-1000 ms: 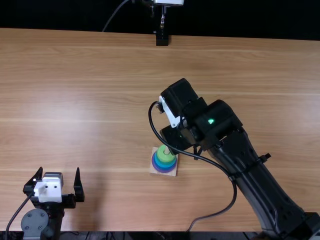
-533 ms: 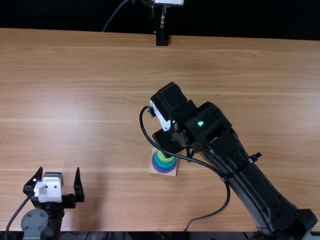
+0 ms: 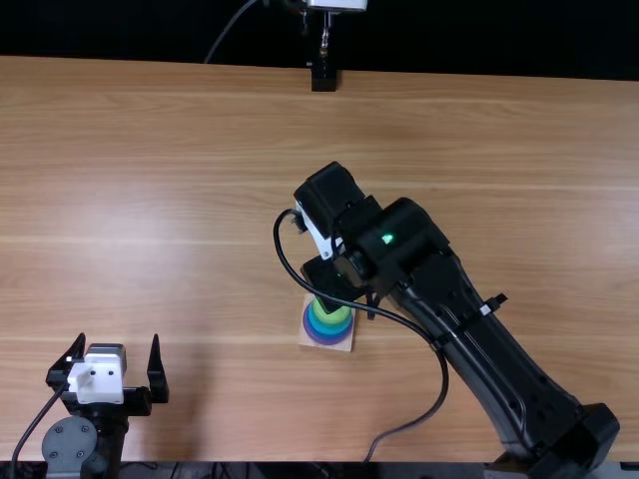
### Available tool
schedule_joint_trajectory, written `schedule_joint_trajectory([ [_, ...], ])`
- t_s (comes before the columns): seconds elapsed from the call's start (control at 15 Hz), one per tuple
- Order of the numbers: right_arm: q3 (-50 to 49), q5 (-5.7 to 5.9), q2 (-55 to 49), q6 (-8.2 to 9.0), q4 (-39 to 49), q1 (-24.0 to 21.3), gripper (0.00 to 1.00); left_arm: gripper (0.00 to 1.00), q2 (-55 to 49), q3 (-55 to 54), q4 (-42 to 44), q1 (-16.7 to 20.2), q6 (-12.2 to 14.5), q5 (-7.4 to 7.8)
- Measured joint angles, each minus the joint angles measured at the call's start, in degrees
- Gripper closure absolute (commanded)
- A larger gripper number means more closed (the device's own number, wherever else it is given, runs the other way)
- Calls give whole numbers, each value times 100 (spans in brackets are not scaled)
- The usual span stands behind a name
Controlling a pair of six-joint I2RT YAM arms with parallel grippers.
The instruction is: Build the Hanoi tower: stack the rings onto the peg from bottom to top in this color order: purple, dark blue, light blue, dark green, light green, yellow, orange.
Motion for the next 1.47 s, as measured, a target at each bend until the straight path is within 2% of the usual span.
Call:
schedule_joint_trajectory([
  [0.33, 4, 4, 9, 17, -2, 116, 100, 0, 0, 0, 0, 0, 0, 0],
  [0.4, 4, 9, 9, 17, -7, 155, 85, 0, 0, 0, -2, 0, -2, 0],
  [0.47, 4, 7, 9, 17, -7, 160, 63, 0, 0, 0, -2, 0, 2, 0],
  [0.6, 4, 24, 9, 28, -11, 157, 58, 0, 0, 0, 2, 0, 0, 0],
  [0.67, 4, 28, 9, 33, -15, 157, 42, 0, 0, 0, 0, 0, -4, 0],
  [0.73, 4, 28, 9, 35, -15, 157, 10, 0, 0, 0, -2, 0, 2, 0],
  [0.8, 4, 28, 9, 37, -13, 157, 0, 0, 0, 0, -2, 0, -4, -2],
  [1.33, 31, 28, 11, 33, 4, 153, 0, 0, 0, 0, -2, 0, 2, -2],
  [1.47, 389, -4, 144, 35, 35, -114, 0, 0, 0, 0, -2, 0, -4, 0],
])
